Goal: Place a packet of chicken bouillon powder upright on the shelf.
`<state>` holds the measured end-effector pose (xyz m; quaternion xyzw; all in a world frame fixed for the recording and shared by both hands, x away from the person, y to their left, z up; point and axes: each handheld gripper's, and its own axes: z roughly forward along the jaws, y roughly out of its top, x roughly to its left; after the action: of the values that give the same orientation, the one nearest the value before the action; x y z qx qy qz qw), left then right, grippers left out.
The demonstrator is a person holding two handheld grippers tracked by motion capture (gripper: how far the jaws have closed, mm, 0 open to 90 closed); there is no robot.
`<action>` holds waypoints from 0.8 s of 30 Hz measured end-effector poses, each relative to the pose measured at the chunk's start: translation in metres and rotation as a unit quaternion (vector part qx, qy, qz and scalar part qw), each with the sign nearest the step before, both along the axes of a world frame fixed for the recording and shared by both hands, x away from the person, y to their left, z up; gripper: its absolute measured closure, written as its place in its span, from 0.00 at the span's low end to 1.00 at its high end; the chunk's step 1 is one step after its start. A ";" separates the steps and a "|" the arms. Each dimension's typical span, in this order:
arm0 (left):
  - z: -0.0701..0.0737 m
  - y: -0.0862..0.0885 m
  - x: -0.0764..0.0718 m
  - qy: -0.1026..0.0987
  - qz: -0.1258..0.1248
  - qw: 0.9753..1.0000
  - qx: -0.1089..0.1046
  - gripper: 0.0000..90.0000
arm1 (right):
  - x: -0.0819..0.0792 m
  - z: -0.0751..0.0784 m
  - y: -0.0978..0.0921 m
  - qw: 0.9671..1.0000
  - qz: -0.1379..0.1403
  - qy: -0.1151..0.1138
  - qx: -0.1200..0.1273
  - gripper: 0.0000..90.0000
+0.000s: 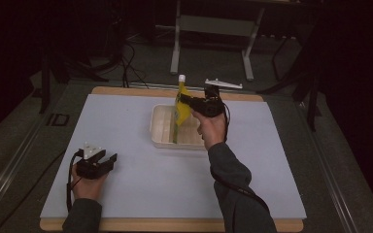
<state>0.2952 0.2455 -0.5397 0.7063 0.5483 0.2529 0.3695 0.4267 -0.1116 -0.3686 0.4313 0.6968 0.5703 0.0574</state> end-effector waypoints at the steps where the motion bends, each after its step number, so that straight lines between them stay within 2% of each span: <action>1: 0.000 0.000 0.000 0.000 0.000 1.000 0.000 0.55 | 0.001 0.000 0.000 1.000 -0.001 0.000 0.000 1.00; 13: 0.000 0.000 0.000 -0.001 -0.001 1.000 -0.002 0.55 | 0.005 -0.008 0.011 1.000 -0.006 0.001 -0.007 1.00; 24: 0.000 0.000 0.000 0.000 -0.001 1.000 -0.002 0.55 | 0.008 -0.019 0.014 0.999 -0.023 0.020 -0.016 1.00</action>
<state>0.2950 0.2452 -0.5396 0.7064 0.5477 0.2518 0.3710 0.4348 -0.0971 -0.3878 0.4578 0.6964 0.5490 0.0630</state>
